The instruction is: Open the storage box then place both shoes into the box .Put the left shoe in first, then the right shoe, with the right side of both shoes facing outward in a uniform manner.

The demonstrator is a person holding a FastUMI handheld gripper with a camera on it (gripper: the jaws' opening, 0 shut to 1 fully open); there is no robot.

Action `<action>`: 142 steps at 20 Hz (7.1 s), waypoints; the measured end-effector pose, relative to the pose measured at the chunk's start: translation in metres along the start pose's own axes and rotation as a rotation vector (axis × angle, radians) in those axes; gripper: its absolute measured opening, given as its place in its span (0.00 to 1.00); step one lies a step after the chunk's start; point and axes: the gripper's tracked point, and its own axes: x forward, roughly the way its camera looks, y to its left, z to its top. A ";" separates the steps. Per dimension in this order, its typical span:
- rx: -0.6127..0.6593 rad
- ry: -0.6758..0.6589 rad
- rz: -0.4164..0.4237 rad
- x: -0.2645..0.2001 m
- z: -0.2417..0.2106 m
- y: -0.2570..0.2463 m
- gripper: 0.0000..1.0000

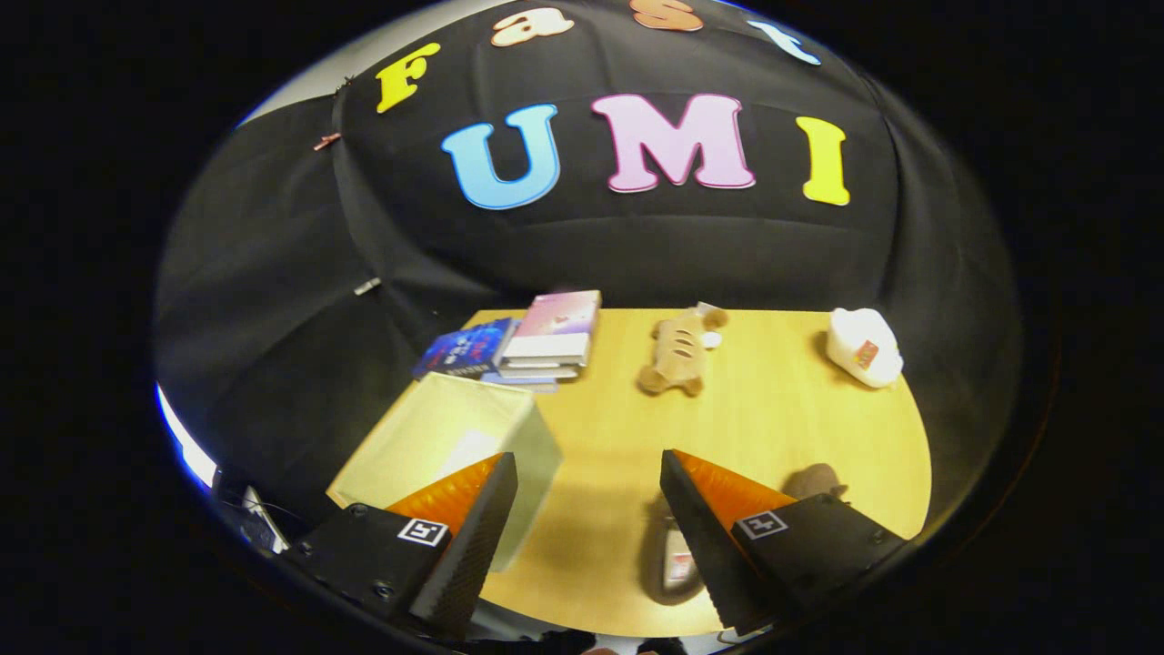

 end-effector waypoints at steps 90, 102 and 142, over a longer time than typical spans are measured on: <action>-0.023 0.161 0.018 0.052 -0.027 0.111 0.99; -0.124 0.082 -0.190 -0.014 -0.059 -0.120 0.99; 0.123 0.240 -0.251 0.012 -0.117 -0.239 0.07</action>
